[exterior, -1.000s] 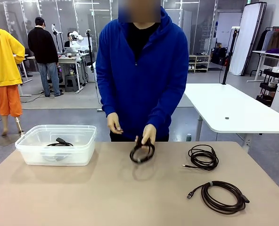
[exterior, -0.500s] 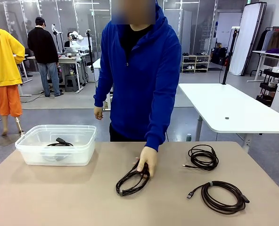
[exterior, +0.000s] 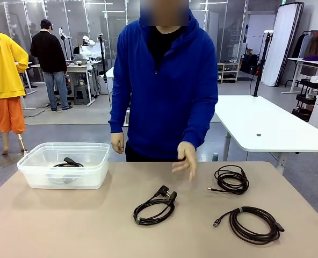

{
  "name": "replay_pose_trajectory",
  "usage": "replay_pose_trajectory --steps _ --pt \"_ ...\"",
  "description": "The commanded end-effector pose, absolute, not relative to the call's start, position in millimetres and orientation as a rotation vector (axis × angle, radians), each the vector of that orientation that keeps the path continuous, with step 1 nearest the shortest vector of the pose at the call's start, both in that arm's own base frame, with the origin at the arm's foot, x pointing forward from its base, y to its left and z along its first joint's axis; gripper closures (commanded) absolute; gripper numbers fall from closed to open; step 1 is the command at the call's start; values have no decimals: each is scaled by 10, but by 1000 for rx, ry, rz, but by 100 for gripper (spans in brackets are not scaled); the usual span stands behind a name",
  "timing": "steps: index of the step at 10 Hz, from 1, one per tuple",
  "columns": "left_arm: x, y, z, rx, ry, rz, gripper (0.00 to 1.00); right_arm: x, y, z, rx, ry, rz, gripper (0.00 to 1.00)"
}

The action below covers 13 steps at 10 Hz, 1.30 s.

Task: Organize and store the cables.
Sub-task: Place the Power Cable into the Organizing box.

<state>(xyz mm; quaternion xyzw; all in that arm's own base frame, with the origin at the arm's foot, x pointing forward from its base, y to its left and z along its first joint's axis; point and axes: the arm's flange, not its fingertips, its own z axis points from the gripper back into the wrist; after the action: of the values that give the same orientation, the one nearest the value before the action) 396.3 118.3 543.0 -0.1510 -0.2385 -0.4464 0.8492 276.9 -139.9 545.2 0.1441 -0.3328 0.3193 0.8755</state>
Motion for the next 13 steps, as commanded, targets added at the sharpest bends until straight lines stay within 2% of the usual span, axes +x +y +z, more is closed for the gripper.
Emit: replay_pose_trajectory --steps 1,5,8,13 --pt "3963 1183 5430 -318 -502 -941 1 2752 -1403 5437 305 -697 680 0" --pt "4180 415 5557 -277 -443 -1144 1 2752 -1403 5437 305 -697 680 0" --pt "4115 -319 5547 -288 -342 -1185 1 2752 -1403 5437 305 -697 680 0" --pt "3921 -1350 5508 -261 -288 -1289 1 2752 -1403 5437 305 -697 680 0"
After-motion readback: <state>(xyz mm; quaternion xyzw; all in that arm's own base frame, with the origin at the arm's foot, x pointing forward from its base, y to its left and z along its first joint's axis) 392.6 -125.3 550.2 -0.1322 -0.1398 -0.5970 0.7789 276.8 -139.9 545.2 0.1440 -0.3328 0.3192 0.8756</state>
